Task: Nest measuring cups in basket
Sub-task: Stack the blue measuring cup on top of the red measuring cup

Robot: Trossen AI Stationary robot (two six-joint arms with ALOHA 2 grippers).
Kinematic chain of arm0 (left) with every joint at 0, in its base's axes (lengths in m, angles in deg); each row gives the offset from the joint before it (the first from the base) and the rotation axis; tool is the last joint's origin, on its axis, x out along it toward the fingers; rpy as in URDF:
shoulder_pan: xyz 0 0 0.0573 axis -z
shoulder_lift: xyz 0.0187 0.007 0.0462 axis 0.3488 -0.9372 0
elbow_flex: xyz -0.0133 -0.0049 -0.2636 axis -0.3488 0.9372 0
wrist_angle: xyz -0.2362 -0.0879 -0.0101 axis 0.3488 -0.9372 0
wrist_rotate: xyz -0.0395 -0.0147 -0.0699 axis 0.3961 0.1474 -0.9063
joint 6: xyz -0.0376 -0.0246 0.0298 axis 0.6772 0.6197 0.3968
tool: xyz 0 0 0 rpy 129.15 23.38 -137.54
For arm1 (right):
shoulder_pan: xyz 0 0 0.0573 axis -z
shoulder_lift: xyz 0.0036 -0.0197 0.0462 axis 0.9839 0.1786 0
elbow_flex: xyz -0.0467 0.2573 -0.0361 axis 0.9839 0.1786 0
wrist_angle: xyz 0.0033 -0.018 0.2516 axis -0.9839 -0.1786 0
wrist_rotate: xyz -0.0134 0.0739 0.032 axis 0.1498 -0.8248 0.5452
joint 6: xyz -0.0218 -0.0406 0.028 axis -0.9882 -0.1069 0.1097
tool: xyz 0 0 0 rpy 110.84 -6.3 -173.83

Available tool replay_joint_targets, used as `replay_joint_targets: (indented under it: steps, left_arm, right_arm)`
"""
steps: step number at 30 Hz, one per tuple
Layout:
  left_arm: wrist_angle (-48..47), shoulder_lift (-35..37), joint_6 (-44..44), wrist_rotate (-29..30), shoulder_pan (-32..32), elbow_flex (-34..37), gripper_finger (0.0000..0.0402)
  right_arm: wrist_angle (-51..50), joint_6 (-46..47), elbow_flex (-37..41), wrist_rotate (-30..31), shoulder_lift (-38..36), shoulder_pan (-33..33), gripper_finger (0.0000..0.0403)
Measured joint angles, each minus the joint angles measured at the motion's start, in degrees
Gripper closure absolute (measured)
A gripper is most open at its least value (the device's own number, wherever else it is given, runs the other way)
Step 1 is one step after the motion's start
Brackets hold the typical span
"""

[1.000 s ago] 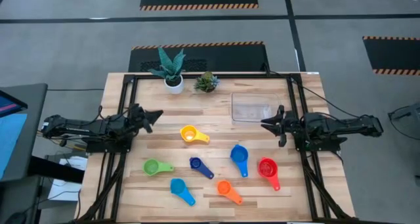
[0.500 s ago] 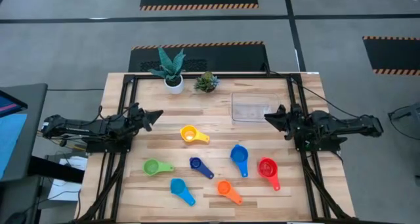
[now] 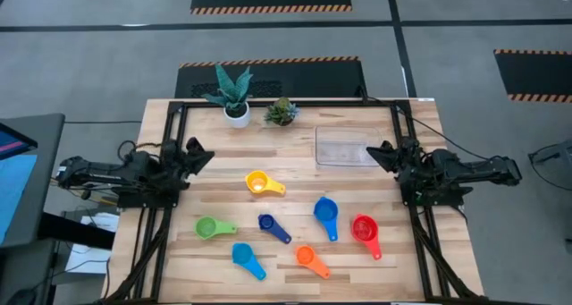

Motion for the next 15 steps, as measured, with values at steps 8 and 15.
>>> replay_joint_targets:
  steps: [8, 15]
  left_arm:
    - [0.5, -1.6, -7.4, 1.3, 0.0, -4.9, 0.0401]
    - [0.3, -9.6, -10.3, 0.2, 0.0, -12.0, 0.0401]
  right_arm:
    - [5.2, -6.2, -2.5, -0.4, 0.0, -3.9, 0.0286]
    - [9.5, -18.6, -8.2, -0.9, 2.2, -8.4, 0.0286]
